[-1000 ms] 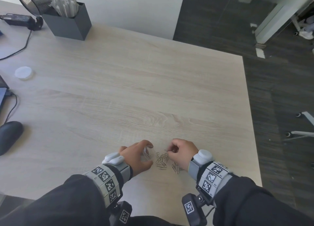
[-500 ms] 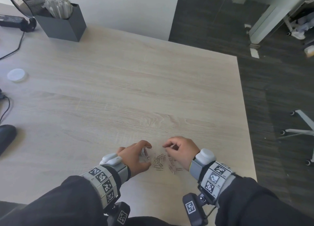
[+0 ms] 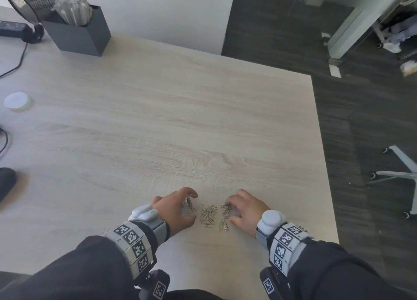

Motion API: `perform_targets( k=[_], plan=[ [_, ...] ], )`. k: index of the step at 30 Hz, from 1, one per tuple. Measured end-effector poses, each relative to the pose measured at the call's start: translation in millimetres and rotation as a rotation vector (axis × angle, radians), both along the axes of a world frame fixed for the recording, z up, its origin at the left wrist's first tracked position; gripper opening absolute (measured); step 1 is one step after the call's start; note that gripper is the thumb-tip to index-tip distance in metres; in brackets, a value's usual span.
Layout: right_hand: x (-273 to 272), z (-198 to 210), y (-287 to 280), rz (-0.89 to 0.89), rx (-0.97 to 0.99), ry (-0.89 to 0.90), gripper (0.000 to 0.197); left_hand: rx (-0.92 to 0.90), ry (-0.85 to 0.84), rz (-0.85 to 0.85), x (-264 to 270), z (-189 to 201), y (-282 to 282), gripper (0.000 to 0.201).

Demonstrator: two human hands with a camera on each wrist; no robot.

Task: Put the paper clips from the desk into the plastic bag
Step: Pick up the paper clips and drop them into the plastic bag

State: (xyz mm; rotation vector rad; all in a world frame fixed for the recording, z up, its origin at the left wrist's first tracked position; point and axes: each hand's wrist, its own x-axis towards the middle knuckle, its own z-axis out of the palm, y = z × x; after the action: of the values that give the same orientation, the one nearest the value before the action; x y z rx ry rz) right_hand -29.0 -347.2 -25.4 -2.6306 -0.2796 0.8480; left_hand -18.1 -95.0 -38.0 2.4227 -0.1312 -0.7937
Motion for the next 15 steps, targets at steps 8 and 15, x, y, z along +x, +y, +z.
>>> perform_targets(
  k=[8,15],
  plan=[
    [2.2,-5.0,14.3,-0.115,0.067,-0.057,0.02,-0.01,-0.032,0.009,-1.3,5.2,3.1,0.044],
    [-8.2,-5.1,15.5,-0.046,0.064,-0.003,0.06,-0.009,-0.052,0.014,-3.8,7.7,2.8,0.044]
  ],
)
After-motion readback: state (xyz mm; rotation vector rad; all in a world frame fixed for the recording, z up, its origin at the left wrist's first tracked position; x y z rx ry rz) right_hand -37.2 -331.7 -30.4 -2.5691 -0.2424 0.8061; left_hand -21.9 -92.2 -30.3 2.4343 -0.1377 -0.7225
